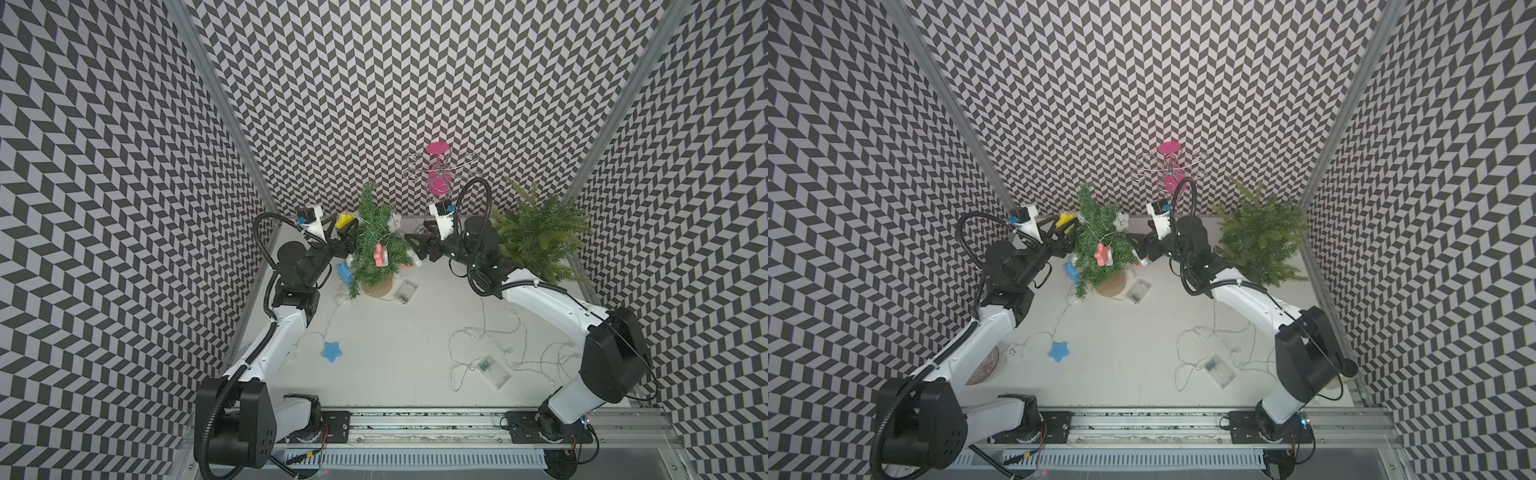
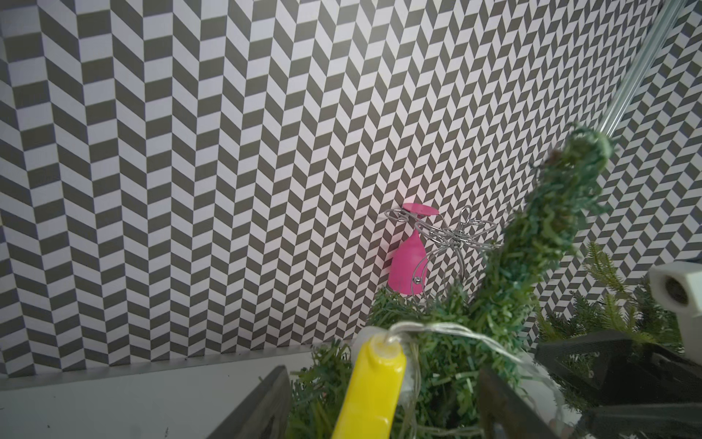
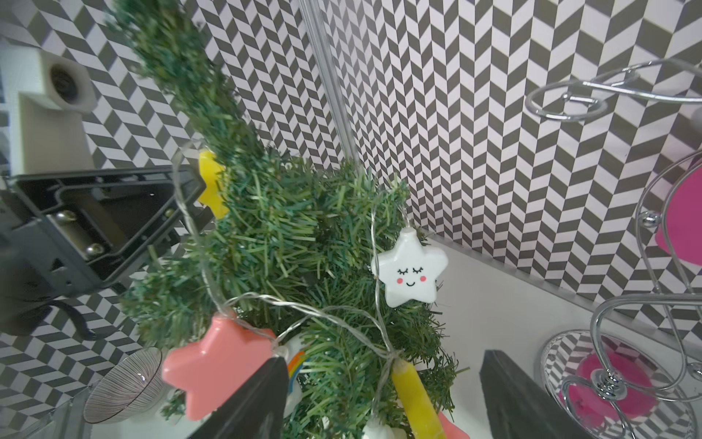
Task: Wrap string light around the christmas tree
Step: Wrap the light string around the Christmas tree.
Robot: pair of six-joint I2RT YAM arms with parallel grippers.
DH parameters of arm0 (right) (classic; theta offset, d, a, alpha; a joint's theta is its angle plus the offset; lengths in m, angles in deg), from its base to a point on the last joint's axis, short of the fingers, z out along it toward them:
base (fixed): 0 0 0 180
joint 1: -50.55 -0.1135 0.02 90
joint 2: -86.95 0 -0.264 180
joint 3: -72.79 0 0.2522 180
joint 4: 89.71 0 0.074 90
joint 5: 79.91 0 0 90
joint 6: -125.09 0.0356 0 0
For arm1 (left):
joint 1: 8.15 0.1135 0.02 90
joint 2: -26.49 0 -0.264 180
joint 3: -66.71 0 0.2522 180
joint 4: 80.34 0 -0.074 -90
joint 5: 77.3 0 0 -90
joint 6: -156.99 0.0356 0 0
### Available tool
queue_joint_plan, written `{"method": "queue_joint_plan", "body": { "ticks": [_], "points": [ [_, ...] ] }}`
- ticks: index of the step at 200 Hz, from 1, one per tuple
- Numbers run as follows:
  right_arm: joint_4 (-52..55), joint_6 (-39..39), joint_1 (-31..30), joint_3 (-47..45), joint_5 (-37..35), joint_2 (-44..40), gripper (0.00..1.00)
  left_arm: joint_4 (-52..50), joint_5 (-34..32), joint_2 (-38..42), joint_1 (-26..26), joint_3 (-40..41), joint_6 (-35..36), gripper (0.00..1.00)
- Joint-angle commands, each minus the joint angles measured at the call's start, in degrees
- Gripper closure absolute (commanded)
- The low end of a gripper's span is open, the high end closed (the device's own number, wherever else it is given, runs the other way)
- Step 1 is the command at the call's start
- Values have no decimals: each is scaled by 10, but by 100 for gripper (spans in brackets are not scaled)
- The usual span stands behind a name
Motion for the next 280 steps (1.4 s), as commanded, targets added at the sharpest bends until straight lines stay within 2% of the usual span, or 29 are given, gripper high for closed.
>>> {"method": "queue_joint_plan", "body": {
  "ticks": [1,40,68,94,115,142,154,170,183,204,215,233,256,269,280],
  "points": [
    [-39,-3,-8,-23,0,-31,19,-7,-28,4,3,9,-1,17],
    [-35,-21,-26,-41,-16,-63,18,17,-30,18,6,13,-10,1],
    [-39,-36,-38,-41,-15,-69,18,-17,-63,40,9,7,-12,1],
    [-26,-79,-54,-28,-24,-71,17,-33,-59,72,23,23,-26,1],
    [-34,-115,-64,-31,-28,-87,17,-36,-86,114,26,42,-33,1],
    [-27,-184,-90,-43,-39,-116,17,-88,-120,163,39,44,-54,1],
    [-12,-182,-96,-47,-33,-129,17,-137,-138,194,48,51,-66,1],
    [2,-170,-102,-59,-6,-143,17,-185,-150,248,55,90,-104,2],
    [4,-162,-113,-75,-2,-153,18,-188,-128,297,54,139,-128,3],
    [15,-163,-130,-102,30,-160,18,-216,-129,372,49,204,-160,10],
    [29,-181,-151,-112,33,-156,19,-214,-125,405,46,239,-159,12],
    [35,-235,-194,-137,18,-140,20,-254,-168,448,47,267,-161,17],
    [-13,-301,-241,-175,37,-109,22,-171,-128,424,49,329,-192,21],
    [-16,-360,-257,-176,76,-78,24,-160,-105,369,65,315,-199,22],
    [-35,-377,-260,-170,109,-49,28,-133,-105,345,86,312,-208,22]
  ]
}}
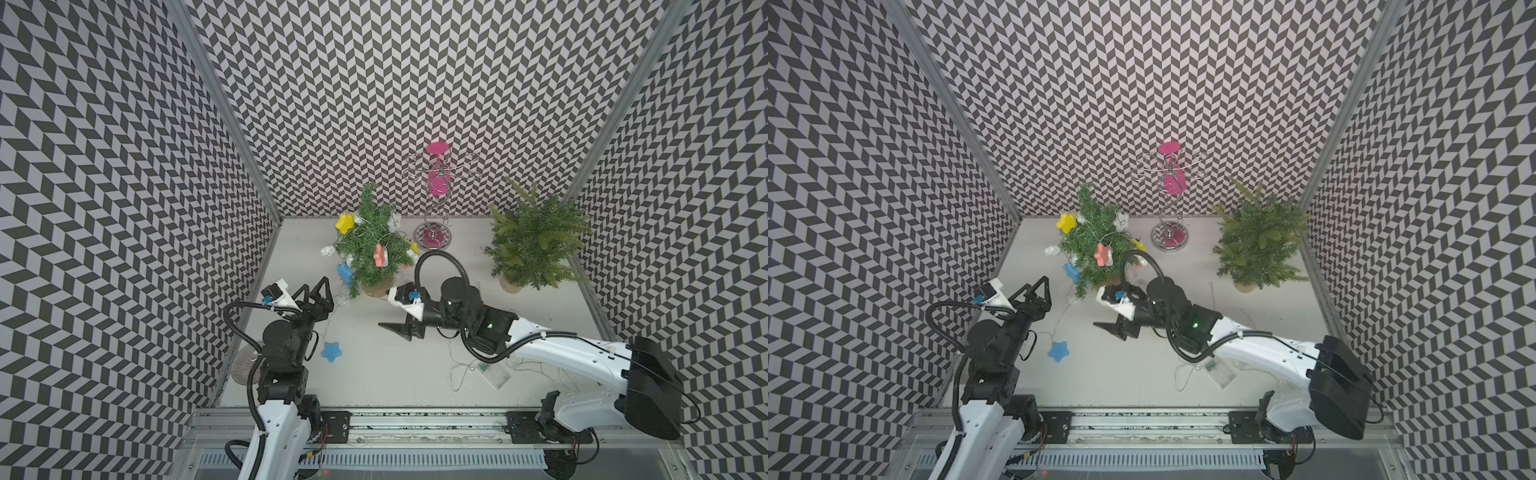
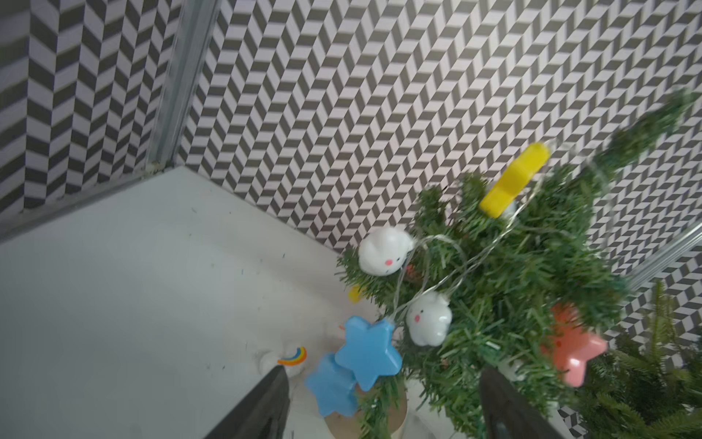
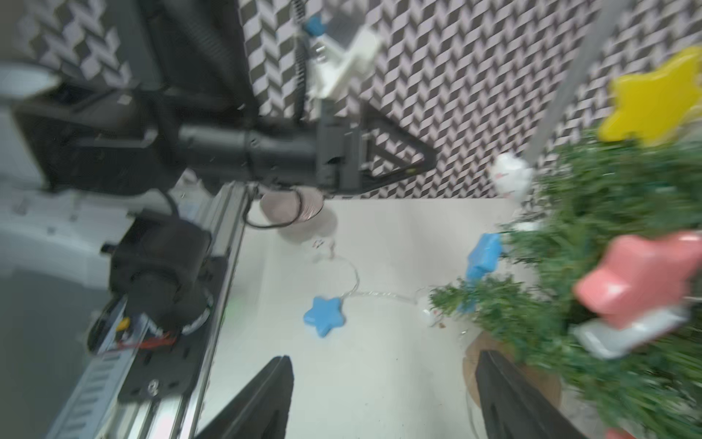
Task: Wrap string light around the christmas tree
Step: Wrap the light string around the Christmas tree, then pick up the light string from the center of the board.
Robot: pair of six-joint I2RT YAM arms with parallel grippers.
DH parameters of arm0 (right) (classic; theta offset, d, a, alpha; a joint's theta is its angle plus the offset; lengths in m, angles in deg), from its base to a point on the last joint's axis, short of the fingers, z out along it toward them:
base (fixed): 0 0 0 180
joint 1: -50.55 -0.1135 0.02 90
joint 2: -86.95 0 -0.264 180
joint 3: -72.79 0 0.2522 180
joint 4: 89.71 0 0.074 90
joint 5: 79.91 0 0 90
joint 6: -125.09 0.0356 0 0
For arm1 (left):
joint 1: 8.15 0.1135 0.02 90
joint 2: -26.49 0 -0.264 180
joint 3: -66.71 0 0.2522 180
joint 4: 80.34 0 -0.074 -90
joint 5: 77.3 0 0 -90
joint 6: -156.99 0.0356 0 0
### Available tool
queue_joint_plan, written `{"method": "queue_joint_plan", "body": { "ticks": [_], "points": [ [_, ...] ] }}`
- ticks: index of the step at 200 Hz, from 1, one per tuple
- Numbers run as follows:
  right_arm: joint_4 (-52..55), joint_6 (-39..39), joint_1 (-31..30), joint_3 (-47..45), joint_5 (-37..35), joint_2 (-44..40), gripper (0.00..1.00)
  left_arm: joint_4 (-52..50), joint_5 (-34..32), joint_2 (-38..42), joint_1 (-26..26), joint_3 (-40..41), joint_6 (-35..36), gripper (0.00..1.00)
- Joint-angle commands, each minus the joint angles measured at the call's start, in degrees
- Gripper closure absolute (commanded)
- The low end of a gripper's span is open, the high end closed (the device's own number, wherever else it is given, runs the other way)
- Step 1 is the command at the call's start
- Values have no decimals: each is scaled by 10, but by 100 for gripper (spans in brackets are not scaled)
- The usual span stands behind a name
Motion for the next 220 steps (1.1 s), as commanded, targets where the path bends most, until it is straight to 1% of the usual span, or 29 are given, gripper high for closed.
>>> {"method": "queue_joint_plan", "body": {
  "ticks": [1,12,21,31,44,58,69,85,101,115,127,146,177,201,220],
  "points": [
    [-55,-105,-15,2,75,48,29,61,20,-52,32,-5,-37,22],
    [-36,-121,-22,28,83,83,31,67,31,-68,64,-10,-45,22],
    [-10,-138,-29,55,74,114,32,75,63,-80,99,-12,-54,22],
    [4,-148,-34,79,64,143,32,106,91,-93,136,-5,-72,22],
    [-16,-162,-37,91,66,180,32,113,116,-115,174,-12,-77,23],
    [-42,-200,-45,108,48,221,33,142,131,-131,205,-10,-87,23],
    [-43,-224,-51,136,20,262,34,142,133,-145,209,-24,-82,23],
    [1,-254,-59,209,-14,324,37,127,152,-166,208,-55,-63,24],
    [43,-271,-64,274,-42,373,39,122,157,-156,207,-69,-59,24],
    [37,-280,-63,302,-58,403,40,113,154,-141,206,-75,-54,23],
    [22,-296,-64,312,-60,424,40,107,150,-130,208,-77,-53,23],
    [27,-326,-63,342,-56,456,41,112,164,-121,208,-77,-55,23],
    [91,-328,-54,443,-65,519,45,133,174,-140,211,-95,-66,25],
    [107,-345,-48,487,-74,551,47,159,196,-155,211,-100,-70,27],
    [135,-338,-35,519,-67,572,49,169,209,-158,212,-96,-67,27]
  ]
}}
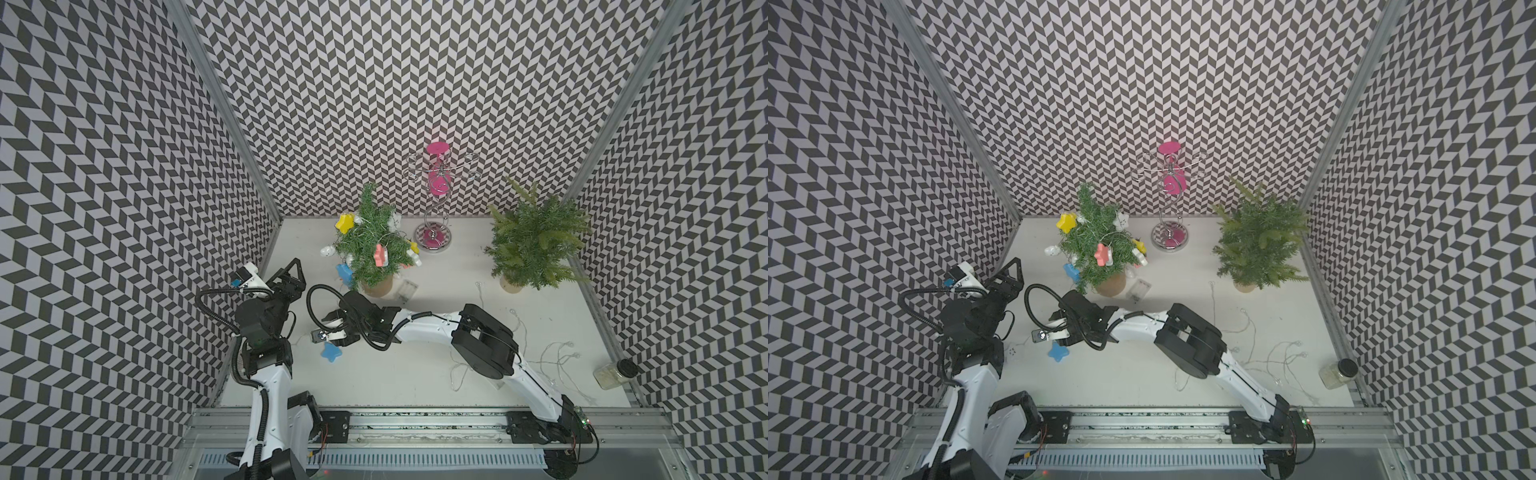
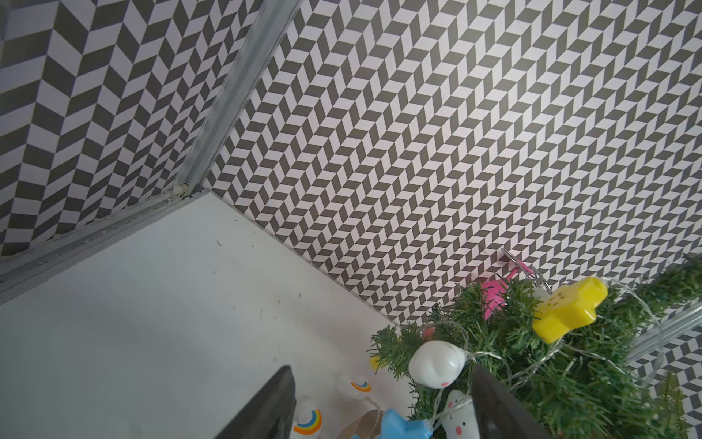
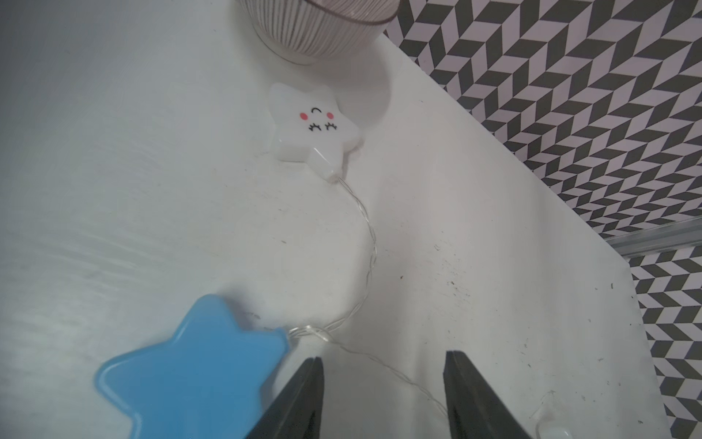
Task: Wrap string light around the christmas tree
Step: Pick up the light string from the center of the board.
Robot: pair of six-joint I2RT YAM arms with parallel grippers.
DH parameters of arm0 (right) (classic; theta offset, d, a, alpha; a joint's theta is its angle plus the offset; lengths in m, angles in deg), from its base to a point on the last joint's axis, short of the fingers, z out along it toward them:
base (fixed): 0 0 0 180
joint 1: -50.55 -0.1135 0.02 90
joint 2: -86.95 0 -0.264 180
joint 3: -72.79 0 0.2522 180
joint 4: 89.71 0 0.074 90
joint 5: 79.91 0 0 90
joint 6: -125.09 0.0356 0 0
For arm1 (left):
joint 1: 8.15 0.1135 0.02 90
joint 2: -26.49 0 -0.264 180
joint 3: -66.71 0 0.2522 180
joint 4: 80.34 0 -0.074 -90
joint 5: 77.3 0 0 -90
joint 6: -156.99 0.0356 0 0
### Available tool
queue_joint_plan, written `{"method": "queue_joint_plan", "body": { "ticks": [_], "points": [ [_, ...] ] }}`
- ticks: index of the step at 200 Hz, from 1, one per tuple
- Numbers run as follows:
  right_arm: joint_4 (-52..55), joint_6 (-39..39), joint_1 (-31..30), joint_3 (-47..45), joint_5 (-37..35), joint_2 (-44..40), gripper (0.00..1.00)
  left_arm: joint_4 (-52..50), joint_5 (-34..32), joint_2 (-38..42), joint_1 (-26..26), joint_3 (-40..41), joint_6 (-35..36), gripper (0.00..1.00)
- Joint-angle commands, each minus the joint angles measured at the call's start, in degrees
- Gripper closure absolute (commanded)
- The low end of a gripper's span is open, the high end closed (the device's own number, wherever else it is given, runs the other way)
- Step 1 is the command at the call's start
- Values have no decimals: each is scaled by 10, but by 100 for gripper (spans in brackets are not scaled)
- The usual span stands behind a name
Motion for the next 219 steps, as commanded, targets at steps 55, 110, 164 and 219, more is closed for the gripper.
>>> {"method": "queue_joint_plan", "body": {
  "ticks": [55,110,164,219],
  "points": [
    [29,-35,26,61,-3,55,50,29,13,60,3,9,-5,26],
    [73,-42,34,147,-3,118,58,51,32,64,3,20,-13,26],
    [-47,-64,28,43,1,66,100,78,50,55,3,30,-24,26],
    [-57,-3,27,3,38,-36,100,172,113,28,7,41,-86,27]
  ]
}}
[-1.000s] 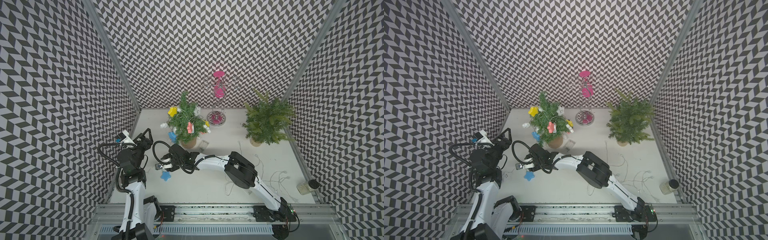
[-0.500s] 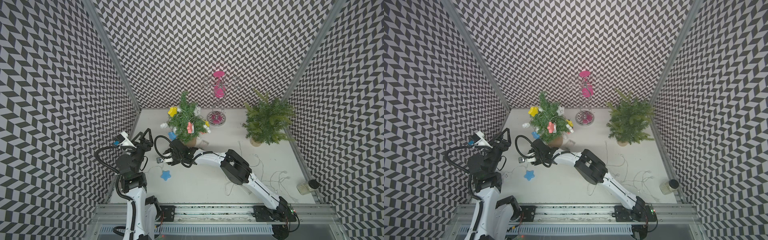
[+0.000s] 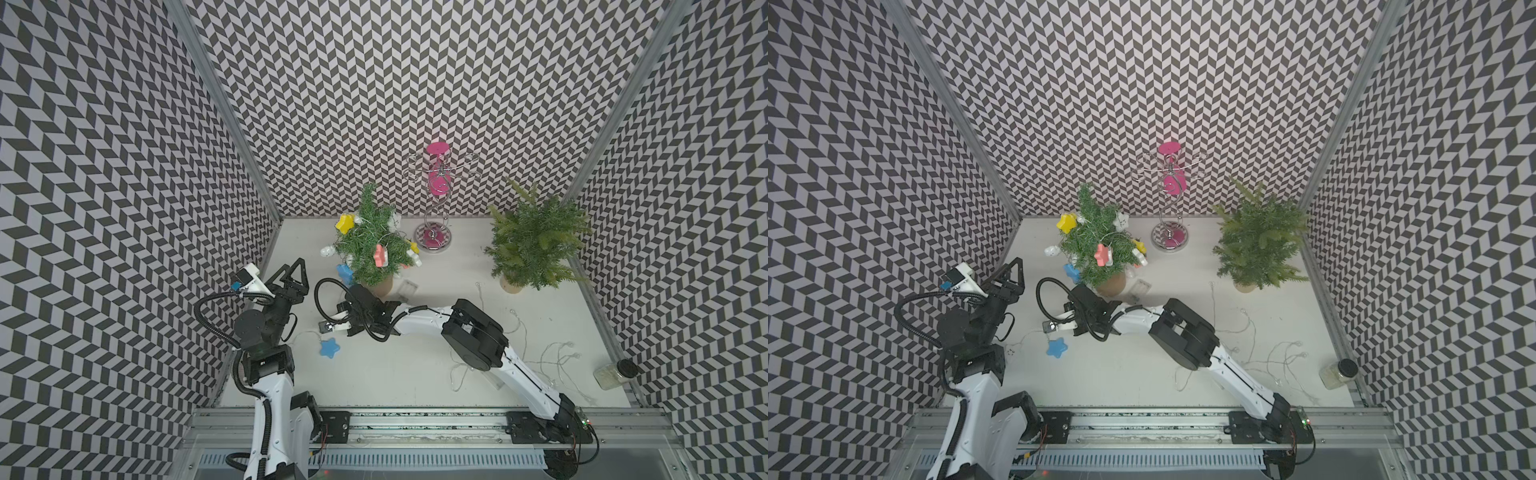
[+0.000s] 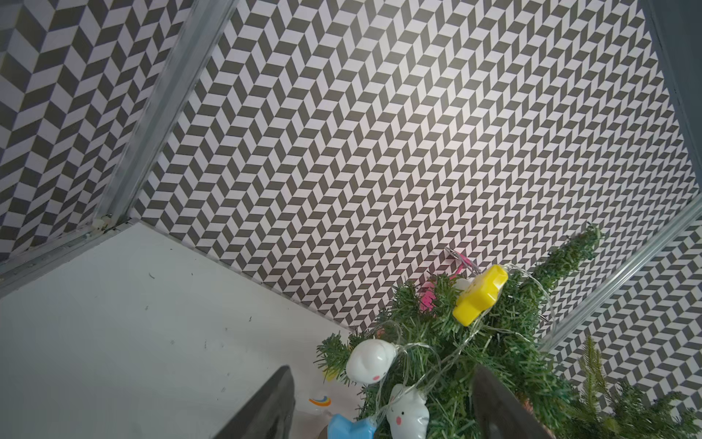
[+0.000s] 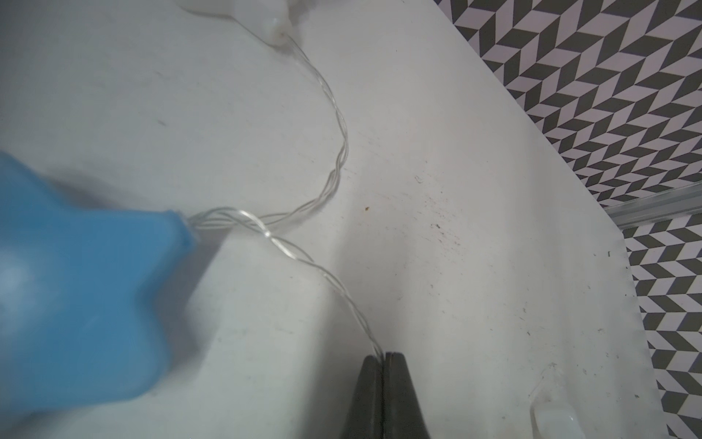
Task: Wrap string light around the christmas tree
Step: Pick up the light string from the center of the board.
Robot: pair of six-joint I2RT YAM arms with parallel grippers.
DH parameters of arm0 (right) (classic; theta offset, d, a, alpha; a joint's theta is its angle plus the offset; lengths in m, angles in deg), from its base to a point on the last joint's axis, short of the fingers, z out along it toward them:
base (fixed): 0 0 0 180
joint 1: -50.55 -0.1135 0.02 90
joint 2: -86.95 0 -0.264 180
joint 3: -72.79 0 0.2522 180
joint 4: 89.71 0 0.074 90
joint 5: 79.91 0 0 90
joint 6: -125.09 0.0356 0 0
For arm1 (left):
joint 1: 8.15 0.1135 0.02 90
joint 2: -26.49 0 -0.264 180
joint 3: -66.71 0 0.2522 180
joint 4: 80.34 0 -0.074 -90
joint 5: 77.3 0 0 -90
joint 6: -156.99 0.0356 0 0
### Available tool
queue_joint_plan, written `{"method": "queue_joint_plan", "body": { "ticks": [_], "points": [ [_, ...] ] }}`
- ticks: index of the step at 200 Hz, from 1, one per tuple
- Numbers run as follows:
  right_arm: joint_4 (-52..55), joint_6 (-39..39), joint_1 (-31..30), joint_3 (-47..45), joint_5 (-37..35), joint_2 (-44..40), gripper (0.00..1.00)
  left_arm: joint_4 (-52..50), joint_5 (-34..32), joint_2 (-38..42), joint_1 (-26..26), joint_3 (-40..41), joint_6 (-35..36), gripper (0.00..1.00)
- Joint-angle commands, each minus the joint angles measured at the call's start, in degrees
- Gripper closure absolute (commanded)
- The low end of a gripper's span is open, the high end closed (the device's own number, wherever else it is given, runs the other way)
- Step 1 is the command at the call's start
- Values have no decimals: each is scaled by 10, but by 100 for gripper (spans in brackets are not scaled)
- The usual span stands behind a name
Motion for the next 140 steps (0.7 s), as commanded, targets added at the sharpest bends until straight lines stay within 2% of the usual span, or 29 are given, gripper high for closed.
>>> {"method": "queue_joint_plan", "body": {
  "ticks": [1,22,65,92,140],
  "points": [
    [-26,29,-5,-12,41,-84,100,87,59,-17,5,10,-49,27],
    [-44,64,-5,-48,73,-139,100,68,53,-9,6,3,-44,27],
    [-57,114,-4,-78,97,-211,100,-20,20,64,6,-16,-21,30],
    [-60,128,-2,-71,91,-221,100,-41,28,73,6,-28,-18,34],
    [-47,142,-3,-44,106,-218,100,-62,28,90,6,-21,-13,35]
  ]
}}
